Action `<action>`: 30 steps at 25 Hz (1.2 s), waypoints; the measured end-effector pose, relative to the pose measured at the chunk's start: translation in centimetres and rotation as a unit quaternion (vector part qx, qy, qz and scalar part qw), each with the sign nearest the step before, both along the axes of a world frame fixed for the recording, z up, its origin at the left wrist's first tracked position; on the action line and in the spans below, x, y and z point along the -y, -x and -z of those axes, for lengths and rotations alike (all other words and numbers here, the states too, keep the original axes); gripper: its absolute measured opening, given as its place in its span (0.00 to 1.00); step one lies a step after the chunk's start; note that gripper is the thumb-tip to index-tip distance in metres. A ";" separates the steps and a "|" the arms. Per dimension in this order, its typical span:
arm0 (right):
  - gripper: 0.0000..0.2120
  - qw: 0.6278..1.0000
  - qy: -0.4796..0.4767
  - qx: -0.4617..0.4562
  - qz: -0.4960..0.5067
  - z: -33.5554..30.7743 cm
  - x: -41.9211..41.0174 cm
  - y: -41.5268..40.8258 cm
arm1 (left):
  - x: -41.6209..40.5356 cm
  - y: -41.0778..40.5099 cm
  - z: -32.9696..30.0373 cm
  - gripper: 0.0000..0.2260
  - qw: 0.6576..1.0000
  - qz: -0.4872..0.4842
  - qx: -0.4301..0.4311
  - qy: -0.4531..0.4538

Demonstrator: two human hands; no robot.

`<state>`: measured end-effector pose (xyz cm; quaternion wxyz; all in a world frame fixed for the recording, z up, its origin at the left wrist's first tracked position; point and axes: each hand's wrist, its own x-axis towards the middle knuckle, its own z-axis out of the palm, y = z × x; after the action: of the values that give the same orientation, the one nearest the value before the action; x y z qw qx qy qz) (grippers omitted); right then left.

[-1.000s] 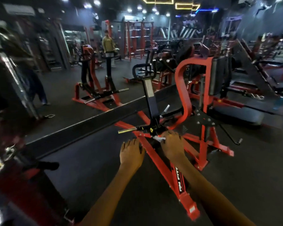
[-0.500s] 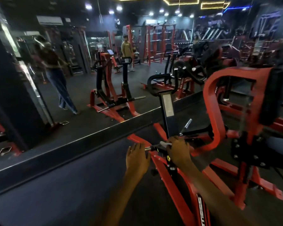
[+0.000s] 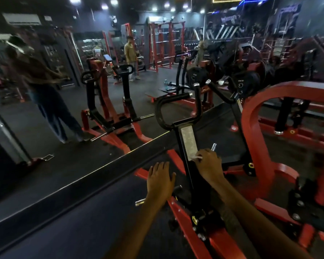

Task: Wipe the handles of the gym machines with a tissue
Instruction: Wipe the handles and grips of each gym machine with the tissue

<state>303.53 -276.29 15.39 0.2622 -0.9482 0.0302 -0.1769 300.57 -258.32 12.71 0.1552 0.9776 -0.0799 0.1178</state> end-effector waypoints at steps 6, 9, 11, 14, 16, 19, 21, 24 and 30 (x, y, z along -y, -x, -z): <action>0.04 0.999 -0.045 0.010 0.020 1.8 4.5 -14.2 | 3.5 -14.0 1.1 0.23 0.999 0.030 0.037 0.027; 0.08 0.994 -0.098 0.013 0.041 2.8 7.5 -20.5 | 5.9 -20.7 -0.4 0.24 0.995 0.065 0.064 0.026; 0.07 0.990 -0.121 0.006 0.065 4.0 8.9 -23.5 | 7.3 -24.3 -0.7 0.24 0.994 0.092 0.062 0.022; 0.07 0.986 -0.141 -0.003 0.089 5.1 10.5 -26.6 | 9.0 -29.4 -0.8 0.24 0.990 0.109 0.094 -0.004; 0.06 0.987 -0.132 0.014 0.089 5.1 11.4 -28.4 | 9.7 -32.9 -0.5 0.22 0.989 0.107 0.097 -0.026; 0.07 0.985 -0.144 0.058 0.080 4.7 12.1 -31.1 | 9.9 -36.9 1.5 0.23 0.991 0.110 0.060 -0.047; 0.10 0.988 -0.103 0.104 0.045 3.6 12.0 -33.3 | 10.1 -38.2 3.0 0.21 0.987 0.124 0.062 -0.078; 0.16 0.983 0.005 0.172 -0.064 0.5 11.8 -36.8 | 10.6 -39.8 4.3 0.24 0.983 0.134 0.081 -0.091; 0.24 0.960 0.192 0.091 -0.179 5.2 12.7 -38.1 | 10.6 -40.0 5.8 0.24 0.966 0.119 0.195 -0.125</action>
<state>341.60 -288.99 10.21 0.1042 -0.9503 -0.1990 -0.2154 340.61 -268.91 6.89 0.0264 0.9308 -0.2384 0.2759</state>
